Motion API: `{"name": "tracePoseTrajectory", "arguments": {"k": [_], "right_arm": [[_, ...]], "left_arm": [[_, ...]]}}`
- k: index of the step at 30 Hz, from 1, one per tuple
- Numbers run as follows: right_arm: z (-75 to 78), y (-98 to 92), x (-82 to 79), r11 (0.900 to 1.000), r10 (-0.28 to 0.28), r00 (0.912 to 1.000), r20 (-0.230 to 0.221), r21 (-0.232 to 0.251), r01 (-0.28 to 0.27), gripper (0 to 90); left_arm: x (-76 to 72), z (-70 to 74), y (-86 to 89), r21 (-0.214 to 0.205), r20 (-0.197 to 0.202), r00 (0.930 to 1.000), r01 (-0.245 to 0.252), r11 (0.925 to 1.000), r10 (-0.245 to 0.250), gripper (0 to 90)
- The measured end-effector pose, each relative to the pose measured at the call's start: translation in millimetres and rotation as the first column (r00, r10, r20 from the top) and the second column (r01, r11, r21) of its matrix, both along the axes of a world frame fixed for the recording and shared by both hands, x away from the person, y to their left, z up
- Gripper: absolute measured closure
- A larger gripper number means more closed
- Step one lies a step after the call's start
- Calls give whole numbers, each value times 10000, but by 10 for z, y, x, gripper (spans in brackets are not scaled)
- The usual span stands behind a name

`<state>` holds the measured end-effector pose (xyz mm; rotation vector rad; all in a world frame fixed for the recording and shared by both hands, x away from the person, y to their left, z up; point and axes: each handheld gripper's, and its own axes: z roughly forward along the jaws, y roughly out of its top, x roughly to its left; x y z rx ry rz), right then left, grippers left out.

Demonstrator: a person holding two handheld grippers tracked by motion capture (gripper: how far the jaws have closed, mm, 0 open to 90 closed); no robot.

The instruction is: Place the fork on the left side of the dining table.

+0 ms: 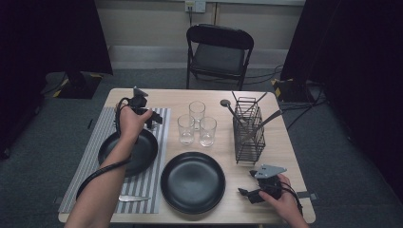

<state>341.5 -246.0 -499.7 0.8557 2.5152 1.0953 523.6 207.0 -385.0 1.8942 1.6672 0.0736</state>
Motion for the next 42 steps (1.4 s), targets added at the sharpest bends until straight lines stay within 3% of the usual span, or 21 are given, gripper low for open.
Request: {"name": "tracePoseTrajectory", "arguments": {"k": [14, 42], "right_arm": [[0, 0, 0, 10000, 1, 10000, -1, 2, -1, 149], [0, 0, 0, 10000, -1, 10000, -10, 3, 1, 149]], "left_arm": [[-93, 212, 4, 57, 64, 9994, 351, 9994, -351, 345], [-180, 207, -111, -57, -207, 9959, 877, 9961, -878, 308]]}}
